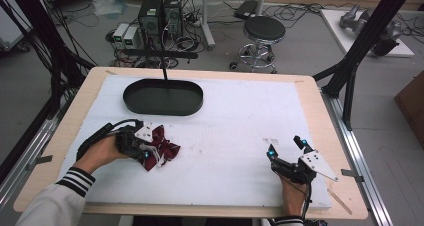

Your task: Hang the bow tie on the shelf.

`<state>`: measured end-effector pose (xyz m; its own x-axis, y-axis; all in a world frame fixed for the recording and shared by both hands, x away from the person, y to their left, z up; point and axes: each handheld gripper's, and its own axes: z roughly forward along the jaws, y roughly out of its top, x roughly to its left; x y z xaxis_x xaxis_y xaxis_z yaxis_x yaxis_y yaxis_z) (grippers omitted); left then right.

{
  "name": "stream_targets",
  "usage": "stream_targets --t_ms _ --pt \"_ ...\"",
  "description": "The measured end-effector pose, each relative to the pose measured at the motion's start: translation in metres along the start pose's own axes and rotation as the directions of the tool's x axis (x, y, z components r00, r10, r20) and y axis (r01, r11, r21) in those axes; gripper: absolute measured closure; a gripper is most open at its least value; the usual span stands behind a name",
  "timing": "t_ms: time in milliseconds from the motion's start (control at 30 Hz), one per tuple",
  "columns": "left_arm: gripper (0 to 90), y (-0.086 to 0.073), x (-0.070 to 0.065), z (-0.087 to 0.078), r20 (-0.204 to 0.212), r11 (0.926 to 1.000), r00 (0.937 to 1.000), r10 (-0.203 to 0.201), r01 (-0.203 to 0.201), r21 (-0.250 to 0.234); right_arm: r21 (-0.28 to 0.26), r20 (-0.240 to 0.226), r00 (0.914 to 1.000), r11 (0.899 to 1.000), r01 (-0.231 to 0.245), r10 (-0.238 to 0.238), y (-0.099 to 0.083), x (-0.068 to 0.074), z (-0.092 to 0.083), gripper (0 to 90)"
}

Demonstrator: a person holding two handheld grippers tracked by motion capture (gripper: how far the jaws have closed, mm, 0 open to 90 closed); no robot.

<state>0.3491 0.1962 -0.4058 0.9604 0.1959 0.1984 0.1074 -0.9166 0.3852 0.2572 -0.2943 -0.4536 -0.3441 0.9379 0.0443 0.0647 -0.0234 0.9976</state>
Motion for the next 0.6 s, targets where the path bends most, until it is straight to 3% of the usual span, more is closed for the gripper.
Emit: stream_targets --t_ms 100,133,167,267,600 --pt "62.2 0.0010 -0.0011 0.0009 -0.015 0.9997 0.9999 0.007 -0.006 0.025 0.000 0.000 1.0000 1.000 -0.001 0.001 0.0000 -0.0001 -0.0001 5.8" --pt "69.8 0.0010 -0.0015 0.0017 -0.021 0.9997 0.9998 -0.004 0.005 0.026 -0.001 0.002 1.0000 1.000 -0.004 0.004 0.0000 0.0000 -0.0003 5.8" --pt "71.4 0.0005 -0.0012 0.0028 -0.005 0.9990 0.9996 -0.027 0.027 0.034 -0.003 0.001 1.0000 1.000 -0.004 0.004 -0.0001 -0.0001 -0.0003 5.9" --pt "75.7 0.0001 -0.0010 0.0030 -0.007 0.9988 0.9994 -0.033 0.033 0.036 -0.005 0.003 1.0000 1.000 -0.006 0.006 -0.0002 -0.0003 -0.0006 5.8" --pt "86.2 -0.0038 0.0008 -0.0051 -0.029 0.9956 0.9953 -0.093 0.092 -0.013 -0.005 0.004 1.0000 1.000 -0.006 0.006 -0.0002 -0.0003 -0.0005 5.8"
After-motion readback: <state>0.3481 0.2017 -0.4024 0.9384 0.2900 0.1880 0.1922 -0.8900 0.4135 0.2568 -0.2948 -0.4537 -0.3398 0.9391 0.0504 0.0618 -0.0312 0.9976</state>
